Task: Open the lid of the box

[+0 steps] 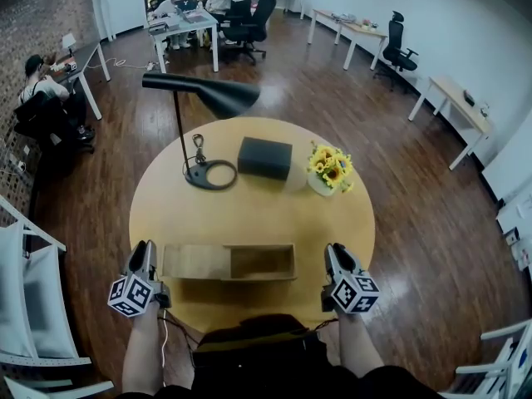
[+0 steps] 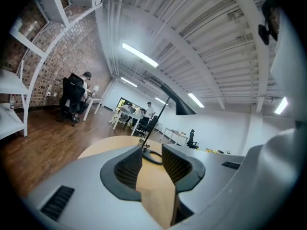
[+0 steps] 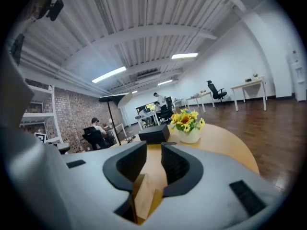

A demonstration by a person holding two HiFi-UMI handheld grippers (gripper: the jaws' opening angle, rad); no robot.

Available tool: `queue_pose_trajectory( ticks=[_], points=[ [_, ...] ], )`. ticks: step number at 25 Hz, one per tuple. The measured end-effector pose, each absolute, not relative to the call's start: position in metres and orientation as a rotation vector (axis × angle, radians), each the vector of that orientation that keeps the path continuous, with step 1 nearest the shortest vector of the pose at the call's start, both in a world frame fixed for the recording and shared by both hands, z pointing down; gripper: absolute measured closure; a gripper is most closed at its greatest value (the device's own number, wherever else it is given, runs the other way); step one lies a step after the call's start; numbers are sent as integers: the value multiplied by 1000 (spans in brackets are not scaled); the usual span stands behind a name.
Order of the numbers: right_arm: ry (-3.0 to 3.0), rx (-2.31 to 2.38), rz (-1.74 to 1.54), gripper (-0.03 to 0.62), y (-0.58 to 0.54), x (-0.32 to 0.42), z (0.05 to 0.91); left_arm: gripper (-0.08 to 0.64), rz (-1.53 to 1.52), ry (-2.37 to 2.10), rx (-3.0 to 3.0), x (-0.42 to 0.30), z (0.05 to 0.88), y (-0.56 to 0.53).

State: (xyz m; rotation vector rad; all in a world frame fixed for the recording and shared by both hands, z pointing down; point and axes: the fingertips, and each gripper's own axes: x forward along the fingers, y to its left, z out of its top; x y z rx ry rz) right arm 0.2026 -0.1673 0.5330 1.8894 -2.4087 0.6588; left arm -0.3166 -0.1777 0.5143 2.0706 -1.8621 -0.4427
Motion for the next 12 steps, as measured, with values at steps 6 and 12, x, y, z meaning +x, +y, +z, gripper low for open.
queue_pose_trajectory(
  ticks=[6,12],
  points=[
    [-2458,1956,506,591,-151,209,489,492,-441,-1701,2379,-252,467,-156],
    [-2528,1959,447,592,-134,209,461,492,-529,-1659,2472,-223,432,-136]
  ],
)
